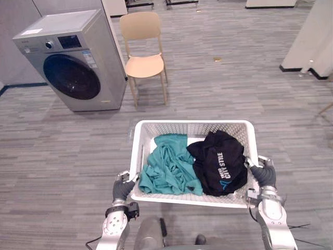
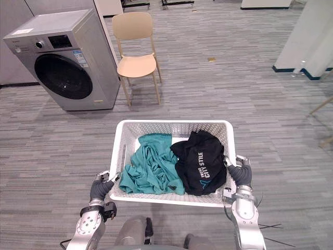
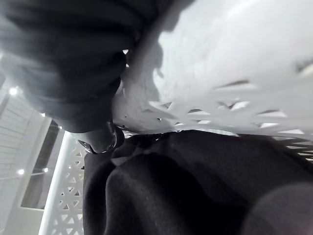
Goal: Pick up the laundry basket with both hands and put the clothes into the washing machine.
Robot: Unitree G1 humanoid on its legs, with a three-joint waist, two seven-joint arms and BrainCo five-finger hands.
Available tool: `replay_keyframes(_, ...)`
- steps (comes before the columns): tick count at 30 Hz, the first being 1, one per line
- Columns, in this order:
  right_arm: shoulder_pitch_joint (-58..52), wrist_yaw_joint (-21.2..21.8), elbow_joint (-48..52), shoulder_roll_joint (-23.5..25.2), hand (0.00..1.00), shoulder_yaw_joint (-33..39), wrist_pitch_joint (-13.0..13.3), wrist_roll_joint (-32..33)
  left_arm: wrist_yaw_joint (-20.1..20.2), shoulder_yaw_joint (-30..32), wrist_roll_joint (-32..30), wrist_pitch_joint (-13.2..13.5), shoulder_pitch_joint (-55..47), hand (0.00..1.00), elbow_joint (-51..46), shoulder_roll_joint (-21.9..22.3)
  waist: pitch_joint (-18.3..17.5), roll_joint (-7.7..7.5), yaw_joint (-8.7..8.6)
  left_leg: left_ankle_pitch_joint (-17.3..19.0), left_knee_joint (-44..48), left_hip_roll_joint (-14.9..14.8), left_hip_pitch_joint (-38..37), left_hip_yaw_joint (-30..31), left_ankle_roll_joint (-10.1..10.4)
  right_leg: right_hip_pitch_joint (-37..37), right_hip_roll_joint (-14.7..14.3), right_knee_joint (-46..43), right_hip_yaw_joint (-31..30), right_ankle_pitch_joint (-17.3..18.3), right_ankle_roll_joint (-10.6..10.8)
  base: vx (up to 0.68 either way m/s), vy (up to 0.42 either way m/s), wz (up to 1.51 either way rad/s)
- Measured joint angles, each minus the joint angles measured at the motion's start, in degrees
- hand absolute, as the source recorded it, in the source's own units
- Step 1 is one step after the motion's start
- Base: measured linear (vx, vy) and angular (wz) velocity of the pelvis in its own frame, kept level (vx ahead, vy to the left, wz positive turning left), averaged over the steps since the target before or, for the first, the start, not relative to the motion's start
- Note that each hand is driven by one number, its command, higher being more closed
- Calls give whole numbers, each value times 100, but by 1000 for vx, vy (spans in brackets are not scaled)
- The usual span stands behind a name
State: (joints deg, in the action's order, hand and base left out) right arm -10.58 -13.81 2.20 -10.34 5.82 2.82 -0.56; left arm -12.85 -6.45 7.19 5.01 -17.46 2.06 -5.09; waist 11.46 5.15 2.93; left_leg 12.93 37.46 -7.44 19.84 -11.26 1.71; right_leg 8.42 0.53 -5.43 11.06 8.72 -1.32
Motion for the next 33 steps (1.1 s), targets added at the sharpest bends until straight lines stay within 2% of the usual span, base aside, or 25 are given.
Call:
replay_keyframes(1, 40, 2, -59, -23, 100, -1, 6, 0, 1, 1, -2, -1, -2, 100, -4, 11, -1, 0, 14, -118, -642, 77, 14, 8, 123, 110, 41, 84, -5, 23, 60, 740, 216, -10)
replay_keyframes(2, 135, -11, -263, -90, 100, -2, 18, 1, 12, 2, -7, -15, -9, 100, -80, 59, -12, 26, 120, -828, -2014, 162, -8, 10, 273, 408, 85, 352, -39, 79, 282, 768, 258, -17)
replay_keyframes(3, 199, -20, -444, -70, 100, -18, 18, 5, 11, 3, -9, -27, -29, 100, -126, 39, -24, -46, 162, -1387, -2018, 287, -75, -77, 77, 622, 171, 494, -79, 137, 406, 787, 263, -12)
replay_keyframes(4, 232, -24, -519, -60, 100, -19, 19, 4, 11, 15, -9, -43, -28, 100, -151, 20, -57, -105, 161, -1398, -1976, 423, -85, -106, -252, 722, 249, 540, -92, 170, 469, 704, 248, 18)
replay_keyframes(5, 267, -22, -603, 0, 100, -14, 17, 11, 10, 54, -8, -72, -13, 100, -169, 60, -91, -251, 111, -1223, -1689, 593, -21, -121, -885, 805, 499, 516, -44, 142, 677, 717, 253, 29)
replay_keyframes(6, 268, 8, -659, -50, 100, -7, 18, 10, 11, 44, -9, -117, -45, 100, -168, 108, -90, -259, 144, -798, -1327, 656, -27, -205, -1013, 678, 668, -51, -175, 190, 891, 702, 264, 15)
replay_keyframes(8, 283, 65, -779, -23, 100, 0, 23, -8, 13, 34, -8, -142, -137, 100, -167, 98, -88, -266, 208, -362, -1250, 775, -345, -303, -1063, 107, 911, -1677, -369, 275, 1160, 503, 211, -14)
replay_keyframes(9, 272, 115, -867, -2, 100, 17, 25, -11, 13, 26, -8, -161, -149, 100, -158, 72, -78, -281, 167, -169, -1295, 905, -628, -277, -1090, -363, 1099, -2975, -521, 5, 1474, 598, 255, 18)
replay_keyframes(10, 217, 150, -948, 76, 100, 41, 25, -9, 13, 24, -7, -212, -148, 100, -155, -14, -49, -333, 62, -6, -1437, 1139, -1072, -157, -1115, -843, 1297, -4562, -678, -275, 1292, 713, 268, 56)
replay_keyframes(11, 67, 149, -980, 206, 100, 50, 24, -7, 13, 6, -7, -234, -172, 100, -154, -96, -38, -334, -81, 142, -1679, 1315, -1676, 22, -1125, -1282, 1360, -5748, -708, -125, 974, 703, 214, 62)
replay_keyframes(12, -12, 150, -979, 271, 100, 48, 28, -4, 11, 6, -7, -234, -180, 100, -154, -139, -39, -324, -114, 176, -1875, 1351, -2004, 97, -1120, -1541, 1351, -6036, -677, 20, 774, 671, 160, 69)
replay_keyframes(13, -65, 157, -980, 352, 100, 47, 43, 3, 11, 4, -3, -230, -168, 100, -156, -245, -47, -311, -226, 185, -2210, 1365, -2441, 307, -1127, -2000, 1279, -5956, -448, 248, 633, 541, 102, 50)
replay_keyframes(16, -132, 164, -850, 444, 100, 115, 70, 24, 13, -25, 1, -230, -55, 100, -163, -325, -31, -367, -296, 274, -2629, 1361, -2935, 636, -1086, -2877, 1049, -5006, -149, 514, 535, 526, 21, 60)
replay_keyframes(17, -253, 162, -737, 503, 100, 138, 71, 75, 13, -59, 0, -231, -13, 100, -154, -331, -23, -415, -353, 380, -2790, 1336, -3235, 844, -924, -3145, 811, -3522, -128, 365, 604, 543, -46, 73)
replay_keyframes(18, -291, 162, -725, 509, 100, 139, 71, 89, 14, -75, -3, -231, -13, 100, -144, -344, -30, -446, -385, 431, -2836, 1336, -3368, 924, -833, -3168, 718, -2776, -166, 128, 631, 696, -90, 85)
replay_keyframes(19, -338, 161, -726, 530, 100, 147, 68, 105, 19, -106, -8, -231, -15, 100, -139, -393, -44, -538, -405, 539, -2919, 1376, -3602, 1014, -657, -3098, 611, -1575, -176, -417, 577, 623, -127, 87)
replay_keyframes(20, -403, 160, -759, 497, 100, 152, 68, 108, 20, -183, -13, -231, -11, 100, -39, -426, -93, -533, -486, 665, -2926, 1358, -3911, 1294, -577, -2995, 544, -1357, -310, -1525, 173, 641, -150, 75)
replay_keyframes(23, -380, 167, -748, 361, 100, 161, 34, 112, 24, -205, -14, -222, 19, 100, 110, -269, -244, -128, -506, 650, -2290, 974, -3749, 1774, -540, -2985, 411, -1930, -3, -874, 48, 585, -174, 43)
replay_keyframes(25, -542, 165, -587, 369, 100, 158, -2, 164, 25, -199, -14, -230, 34, 100, 111, -224, -219, -68, -526, 326, -644, 821, -3217, 1663, 5, -2561, 307, -2038, 302, -444, -19, 621, -214, 51)
replay_keyframes(26, -724, 162, -258, 363, 100, 135, -58, 217, 29, -182, -5, -231, -27, 100, 85, -170, -160, -26, -489, -442, 684, 643, -2701, 1466, 597, -2165, 228, -1905, 330, -246, -50, 720, -152, 4)
replay_keyframes(27, -837, 163, 92, 338, 100, 58, -74, 215, 30, -134, 14, -216, -228, 100, 23, -153, -152, -2, -357, -1204, 2135, 303, -2081, 1106, 761, -1663, 99, -1663, 292, -86, -68, 566, -55, -6)
replay_keyframes(28, -876, 155, 187, 340, 100, 58, -70, 217, 45, -138, 28, -216, -257, 100, 4, -165, -152, 14, -349, -1088, 2583, 130, -1811, 989, 639, -1470, 46, -1567, 304, -35, -67, 658, -59, -16)
replay_keyframes(30, -911, 143, 387, 333, 100, 62, -66, 219, 57, -132, 124, -208, -273, 100, -107, -153, -120, -59, -241, -549, 3165, -201, -1094, 680, 160, -892, 18, -1201, 269, 94, -3, 467, -26, -2)
replay_keyframes(31, -891, 132, 409, 330, 100, 74, -53, 222, 57, -130, 125, -188, -269, 100, -177, -164, -114, -180, -158, -184, 2902, -300, -661, 502, -47, -544, 73, -892, 204, 110, 31, 496, 31, -19)
replay_keyframes(33, -843, 126, 387, 320, 100, 101, -39, 225, 86, -130, 124, -171, -241, 100, -183, -168, -112, -238, -28, 144, 1926, -248, -232, 433, -140, -213, 229, -608, 118, 157, 139, 475, 104, -20)
